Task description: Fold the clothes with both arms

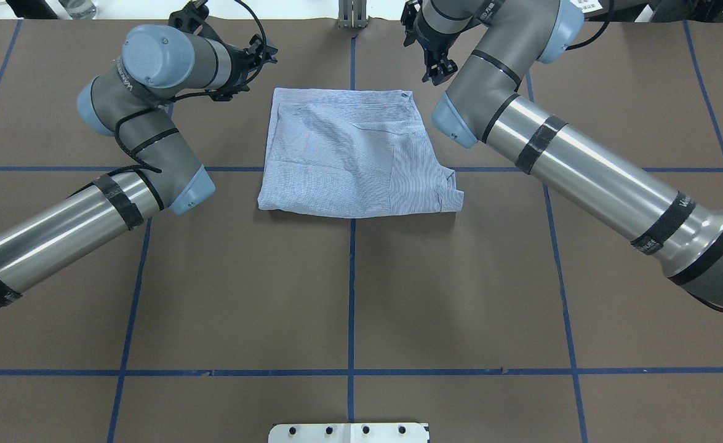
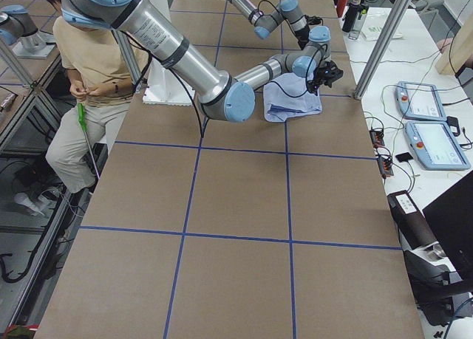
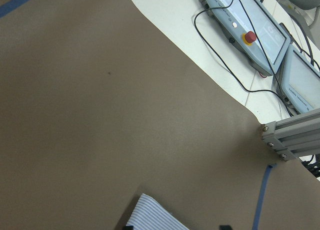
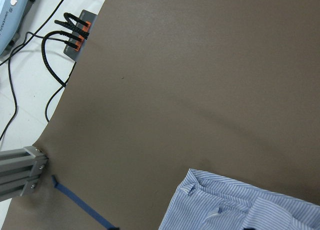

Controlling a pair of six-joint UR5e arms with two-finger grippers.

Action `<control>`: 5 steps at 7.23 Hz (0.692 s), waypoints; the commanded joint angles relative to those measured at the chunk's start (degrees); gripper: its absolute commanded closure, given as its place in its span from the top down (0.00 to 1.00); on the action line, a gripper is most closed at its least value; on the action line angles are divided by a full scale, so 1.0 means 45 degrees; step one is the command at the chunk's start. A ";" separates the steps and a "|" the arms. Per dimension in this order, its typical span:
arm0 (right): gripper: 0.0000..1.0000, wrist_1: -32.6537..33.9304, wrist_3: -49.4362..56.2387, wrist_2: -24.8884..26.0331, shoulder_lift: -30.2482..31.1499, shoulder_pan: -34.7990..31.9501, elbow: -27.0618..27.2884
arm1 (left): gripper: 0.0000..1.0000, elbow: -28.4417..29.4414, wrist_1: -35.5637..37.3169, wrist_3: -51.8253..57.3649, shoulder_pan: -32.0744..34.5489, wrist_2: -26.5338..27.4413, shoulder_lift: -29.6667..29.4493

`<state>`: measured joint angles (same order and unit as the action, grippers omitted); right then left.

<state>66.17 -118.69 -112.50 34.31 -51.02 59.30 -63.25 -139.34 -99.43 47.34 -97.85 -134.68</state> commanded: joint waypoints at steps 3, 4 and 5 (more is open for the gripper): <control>1.00 0.1069 0.2414 -0.0817 0.2968 -0.0321 0.3700 | 1.00 -0.4620 0.0879 0.3274 0.0631 -0.2665 0.3258; 1.00 0.2004 0.4113 -0.0918 0.3909 -0.0535 0.5012 | 1.00 -0.6318 0.1891 0.5085 0.0631 -0.2746 0.4332; 1.00 0.2516 0.5812 -0.1305 0.5136 -0.1001 0.6320 | 1.00 -0.7843 0.2423 0.7404 0.0747 -0.3211 0.5774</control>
<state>74.06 -101.47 -116.69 51.15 -53.60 80.49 -90.09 -131.93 -77.09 50.29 -110.33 -115.69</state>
